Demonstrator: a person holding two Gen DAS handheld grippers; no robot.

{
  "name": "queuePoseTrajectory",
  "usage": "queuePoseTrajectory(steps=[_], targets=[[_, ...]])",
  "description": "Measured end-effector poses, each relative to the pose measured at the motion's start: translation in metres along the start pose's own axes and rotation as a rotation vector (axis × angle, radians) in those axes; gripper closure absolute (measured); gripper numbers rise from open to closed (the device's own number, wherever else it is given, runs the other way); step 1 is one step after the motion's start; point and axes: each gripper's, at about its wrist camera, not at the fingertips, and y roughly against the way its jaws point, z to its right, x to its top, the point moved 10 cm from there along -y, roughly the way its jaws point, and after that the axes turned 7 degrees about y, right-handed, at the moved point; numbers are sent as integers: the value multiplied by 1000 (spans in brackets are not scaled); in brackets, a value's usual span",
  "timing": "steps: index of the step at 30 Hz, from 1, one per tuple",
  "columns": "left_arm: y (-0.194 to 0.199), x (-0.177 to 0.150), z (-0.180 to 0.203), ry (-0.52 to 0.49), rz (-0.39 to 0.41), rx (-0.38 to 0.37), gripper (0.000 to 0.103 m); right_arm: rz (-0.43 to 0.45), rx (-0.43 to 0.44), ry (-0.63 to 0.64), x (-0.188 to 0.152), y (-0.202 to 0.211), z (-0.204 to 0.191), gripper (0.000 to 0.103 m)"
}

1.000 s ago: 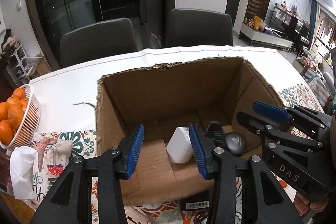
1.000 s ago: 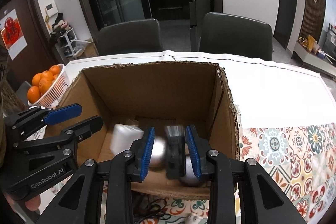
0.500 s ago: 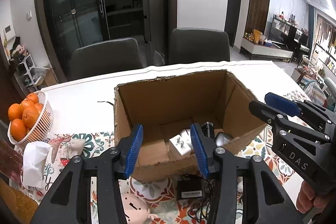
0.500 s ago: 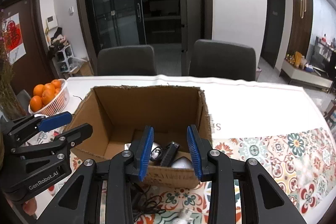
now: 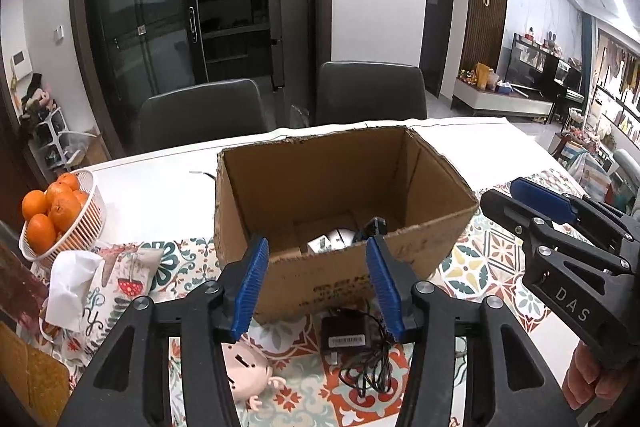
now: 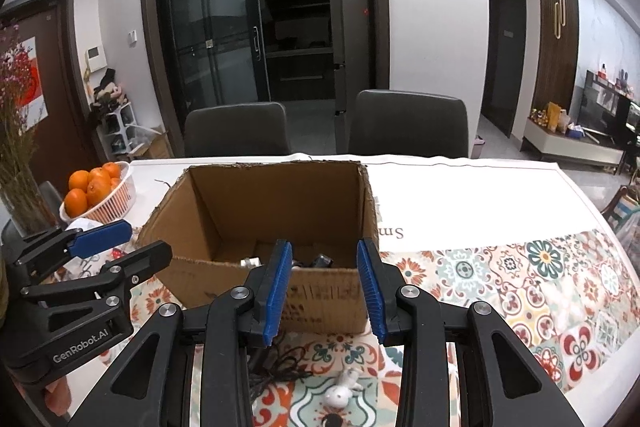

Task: Organize rigid objects
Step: 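Move both grippers back toward the black charger and white figurine keychain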

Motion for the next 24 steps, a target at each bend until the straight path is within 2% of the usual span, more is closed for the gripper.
queuePoseTrajectory(steps=[7, 10, 24], targets=[[3, -13, 5, -3, -14, -3, 49, -2, -8, -22, -13, 9, 2, 62], [4, -20, 6, -2, -22, -8, 46, -14, -8, -37, -20, 9, 4, 62], [-9, -61, 10, 0, -90, -25, 46, -96, 0, -111, -65, 2, 7, 61]])
